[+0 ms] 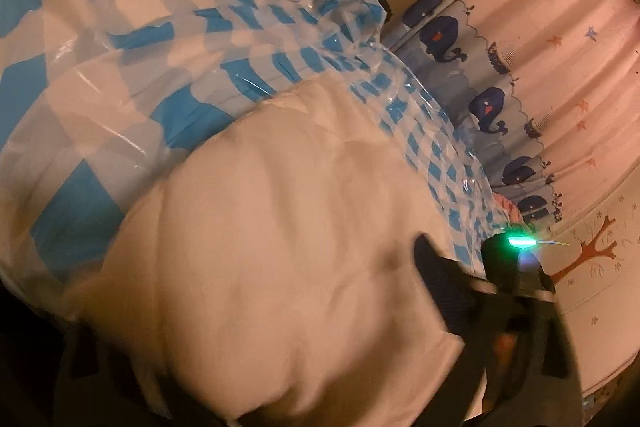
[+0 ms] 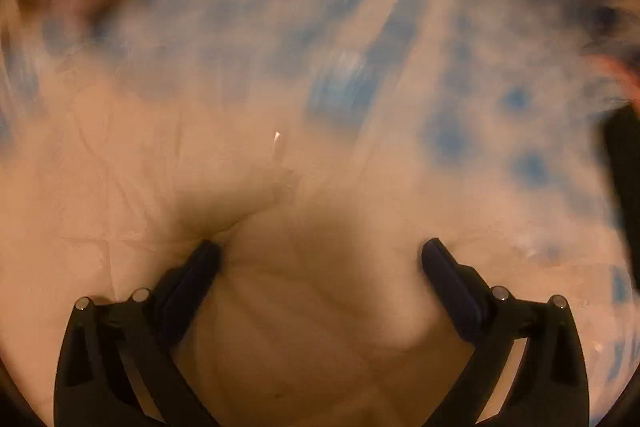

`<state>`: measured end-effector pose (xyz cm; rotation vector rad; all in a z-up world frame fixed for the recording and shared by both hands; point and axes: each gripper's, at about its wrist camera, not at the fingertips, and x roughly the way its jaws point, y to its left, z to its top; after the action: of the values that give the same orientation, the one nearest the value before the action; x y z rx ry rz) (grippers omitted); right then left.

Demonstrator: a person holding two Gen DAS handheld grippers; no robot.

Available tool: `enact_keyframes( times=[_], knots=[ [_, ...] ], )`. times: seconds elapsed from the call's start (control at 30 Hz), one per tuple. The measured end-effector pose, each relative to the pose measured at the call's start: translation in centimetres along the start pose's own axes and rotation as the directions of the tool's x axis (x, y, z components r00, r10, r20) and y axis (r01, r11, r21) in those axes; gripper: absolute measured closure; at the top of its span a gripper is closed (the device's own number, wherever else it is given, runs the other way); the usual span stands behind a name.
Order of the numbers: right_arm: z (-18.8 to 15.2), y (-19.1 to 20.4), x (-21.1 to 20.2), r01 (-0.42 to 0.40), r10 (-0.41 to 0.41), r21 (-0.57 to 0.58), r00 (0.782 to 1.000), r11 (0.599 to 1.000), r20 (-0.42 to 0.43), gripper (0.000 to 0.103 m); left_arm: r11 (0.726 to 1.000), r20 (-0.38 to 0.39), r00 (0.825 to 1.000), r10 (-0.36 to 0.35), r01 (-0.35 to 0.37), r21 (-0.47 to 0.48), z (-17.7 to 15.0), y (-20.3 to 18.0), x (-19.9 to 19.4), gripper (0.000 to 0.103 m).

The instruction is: Fold large clothes

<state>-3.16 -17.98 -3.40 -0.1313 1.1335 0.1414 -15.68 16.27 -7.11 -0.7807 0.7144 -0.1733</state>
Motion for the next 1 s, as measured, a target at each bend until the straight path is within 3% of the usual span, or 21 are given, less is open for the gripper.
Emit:
enact_keyframes(
  times=[0.07, 0.17, 0.23, 0.27, 0.33, 0.43, 0.5, 0.57, 0.67, 0.7, 0.77, 0.87, 0.9, 0.93, 1.0],
  knots=[
    [0.4, -1.3, -1.3, -0.037, 0.036, 0.072, 0.999, 0.997, 0.027, 0.006, 1.000, -0.019, 1.000, -0.006, 0.006, -0.008, 0.3, 0.5, 0.0, 0.036],
    [-1.7, -1.0, -6.9, -0.089, 0.073, 0.084, 0.981, 0.992, 0.179, 0.006, 0.999, -0.044, 0.999, -0.029, 0.027, -0.036, 0.2, 1.5, 0.3, 0.039],
    [-3.9, -0.3, -9.8, -0.062, 0.047, 0.051, 0.966, 0.997, 0.256, 0.006, 0.997, -0.050, 0.998, -0.035, 0.032, -0.065, 0.0, 2.1, 0.5, 0.038],
    [-5.7, 0.5, -10.1, -0.022, 0.011, 0.038, 0.962, 0.999, 0.273, 0.006, 0.996, -0.049, 0.998, -0.034, 0.030, -0.079, 0.0, 2.2, 0.6, 0.032],
    [-7.5, 2.1, -6.6, 0.046, -0.037, -0.048, 0.983, 0.998, 0.178, 0.005, 0.991, -0.051, 0.998, -0.042, 0.035, -0.131, 0.0, 2.3, 1.1, 0.030],
    [-6.7, 0.9, -7.0, 0.033, -0.029, -0.020, 0.985, 0.999, 0.172, 0.006, 0.989, -0.020, 0.998, -0.068, 0.064, -0.135, 0.1, 1.3, 0.1, 0.038],
    [-7.5, 1.6, -11.2, -0.016, 0.018, -0.010, 0.958, 1.000, 0.286, 0.006, 0.994, -0.019, 0.997, -0.069, 0.068, -0.086, 0.4, 0.6, -0.6, 0.052],
    [-8.9, 3.0, -13.0, -0.014, 0.026, -0.036, 0.939, 0.999, 0.344, 0.006, 0.995, -0.037, 0.997, -0.067, 0.064, -0.073, 0.6, 0.5, -0.7, 0.057],
    [-10.7, 5.1, -7.1, 0.041, -0.010, -0.122, 0.971, 0.992, 0.239, 0.005, 0.997, -0.051, 0.997, -0.061, 0.059, -0.057, 0.3, -0.2, -0.4, 0.062],
    [-11.0, 5.0, -6.9, 0.045, -0.010, -0.125, 0.964, 0.991, 0.267, 0.005, 0.998, -0.043, 0.998, -0.053, 0.051, -0.047, 0.3, -0.6, -0.7, 0.064],
    [-10.4, 4.3, -8.6, -0.010, 0.028, -0.088, 0.979, 0.996, 0.204, 0.006, 0.998, -0.028, 0.998, -0.063, 0.062, -0.033, 0.4, -1.7, -1.7, 0.066],
    [-11.4, 3.4, -12.6, -0.020, 0.032, -0.041, 0.946, 0.999, 0.324, 0.006, 0.998, -0.024, 0.997, -0.069, 0.069, 0.009, 0.8, -2.6, -2.4, 0.068],
    [-11.5, 3.2, -11.4, -0.016, 0.027, -0.042, 0.956, 0.999, 0.293, 0.006, 0.998, -0.021, 0.998, -0.064, 0.064, 0.019, 0.8, -3.0, -2.3, 0.070],
    [-11.6, 3.6, -9.3, -0.001, 0.014, -0.062, 0.978, 0.998, 0.210, 0.005, 0.998, -0.021, 0.998, -0.064, 0.064, 0.020, 0.8, -3.4, -2.3, 0.070],
    [-12.3, 4.5, -7.5, 0.038, -0.011, -0.107, 0.970, 0.993, 0.243, 0.005, 0.995, -0.020, 0.996, -0.085, 0.086, 0.056, 0.4, -5.4, -2.6, 0.072]
  ],
)
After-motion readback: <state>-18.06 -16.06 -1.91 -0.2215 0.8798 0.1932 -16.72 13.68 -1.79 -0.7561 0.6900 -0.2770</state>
